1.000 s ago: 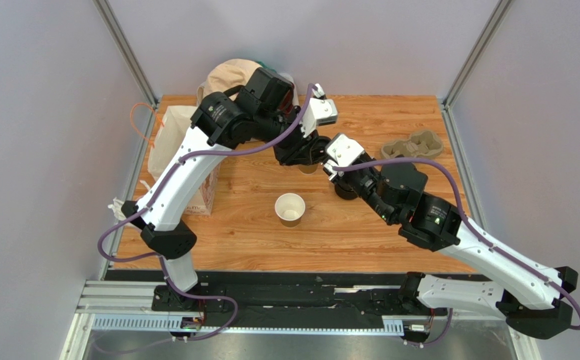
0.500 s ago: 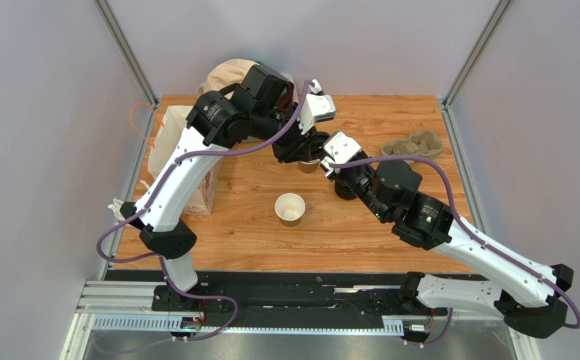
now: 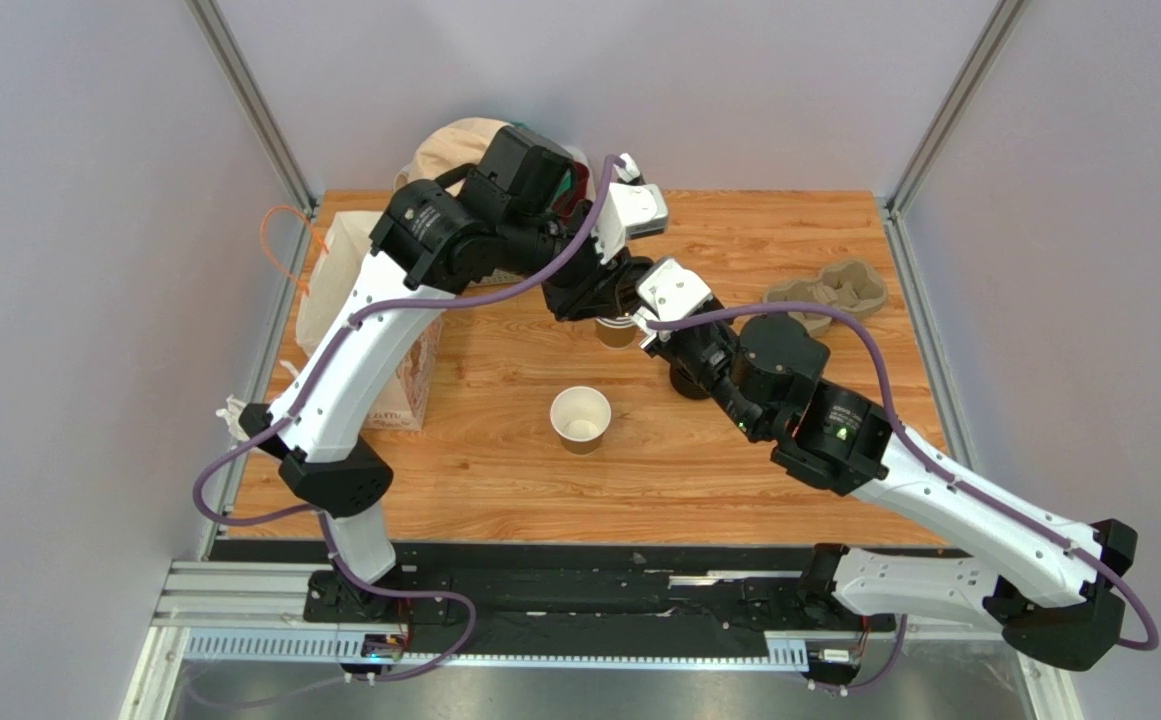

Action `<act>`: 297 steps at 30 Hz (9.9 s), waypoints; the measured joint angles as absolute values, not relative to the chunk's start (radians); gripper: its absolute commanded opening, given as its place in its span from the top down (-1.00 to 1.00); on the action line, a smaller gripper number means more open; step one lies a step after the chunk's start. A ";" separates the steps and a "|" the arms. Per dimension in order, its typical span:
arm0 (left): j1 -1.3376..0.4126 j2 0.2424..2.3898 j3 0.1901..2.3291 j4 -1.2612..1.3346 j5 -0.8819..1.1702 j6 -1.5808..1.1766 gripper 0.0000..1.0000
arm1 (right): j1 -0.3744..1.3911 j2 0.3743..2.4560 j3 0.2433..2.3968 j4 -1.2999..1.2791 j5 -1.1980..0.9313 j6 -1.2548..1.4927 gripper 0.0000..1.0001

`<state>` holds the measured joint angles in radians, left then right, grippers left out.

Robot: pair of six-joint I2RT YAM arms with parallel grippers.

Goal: Pack the takeout coffee

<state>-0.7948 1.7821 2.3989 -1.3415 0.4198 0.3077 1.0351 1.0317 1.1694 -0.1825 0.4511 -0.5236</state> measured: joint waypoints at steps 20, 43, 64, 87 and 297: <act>-0.804 1.779 2.399 -1.342 0.435 0.336 -0.34 | 1.032 1.006 1.170 -0.212 0.416 -0.501 1.00; -0.726 1.690 2.457 -1.357 0.239 0.339 -0.84 | 1.031 0.989 1.170 -0.287 0.374 -0.489 1.00; -0.573 0.897 1.269 -0.677 0.032 0.436 -0.93 | 0.730 1.439 1.574 -0.753 -0.041 -0.296 1.00; -0.573 0.757 0.820 -0.305 0.191 0.529 -0.81 | 0.760 1.805 1.711 -1.149 -0.204 -0.224 1.00; -0.533 1.731 1.231 -0.550 0.729 0.281 -0.23 | 0.515 1.584 1.270 -0.736 -0.605 -0.051 -0.23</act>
<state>-0.5327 1.7306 1.2308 -0.5503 0.7292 0.2813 0.5152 1.5845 1.2697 -0.7364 -0.6048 -0.0505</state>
